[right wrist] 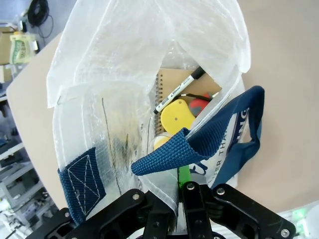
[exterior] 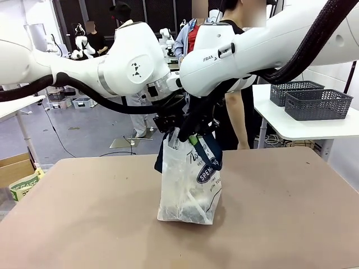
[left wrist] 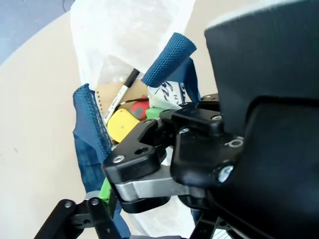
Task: Transfer purchased items from the store into the shopping bag.
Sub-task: Move the Reusable shopping bag to the right side of the table.
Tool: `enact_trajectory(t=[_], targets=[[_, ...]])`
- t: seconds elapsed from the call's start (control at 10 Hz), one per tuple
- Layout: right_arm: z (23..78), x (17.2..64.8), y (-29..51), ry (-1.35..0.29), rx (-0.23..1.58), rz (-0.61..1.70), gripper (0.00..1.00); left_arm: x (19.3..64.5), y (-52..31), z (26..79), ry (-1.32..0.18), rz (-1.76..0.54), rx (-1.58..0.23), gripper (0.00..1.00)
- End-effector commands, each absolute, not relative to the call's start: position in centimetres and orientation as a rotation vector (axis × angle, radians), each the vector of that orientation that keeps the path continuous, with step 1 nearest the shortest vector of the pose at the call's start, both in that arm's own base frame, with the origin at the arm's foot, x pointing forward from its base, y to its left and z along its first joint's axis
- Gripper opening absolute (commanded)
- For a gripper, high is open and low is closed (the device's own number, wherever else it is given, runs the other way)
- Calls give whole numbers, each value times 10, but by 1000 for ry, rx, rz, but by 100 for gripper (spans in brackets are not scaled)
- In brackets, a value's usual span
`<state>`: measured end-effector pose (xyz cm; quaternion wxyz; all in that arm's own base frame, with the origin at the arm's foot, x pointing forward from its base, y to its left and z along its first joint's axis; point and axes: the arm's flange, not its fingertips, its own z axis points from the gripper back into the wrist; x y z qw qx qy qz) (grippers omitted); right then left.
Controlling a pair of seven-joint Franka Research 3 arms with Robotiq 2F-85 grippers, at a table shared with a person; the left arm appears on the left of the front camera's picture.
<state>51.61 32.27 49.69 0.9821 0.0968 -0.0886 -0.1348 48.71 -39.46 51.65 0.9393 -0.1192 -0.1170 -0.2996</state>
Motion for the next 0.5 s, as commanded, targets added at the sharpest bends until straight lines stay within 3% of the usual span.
enact_trajectory(t=[0.0,0.1,0.4], targets=[[493,516,325,-177,212,-265,0,483,-397,515,-263,-593,-193,20],[493,516,325,-176,214,-266,0,482,-396,516,-269,-595,-192,0],[495,517,326,-177,226,-267,0,484,-390,517,-256,-601,-241,0]])
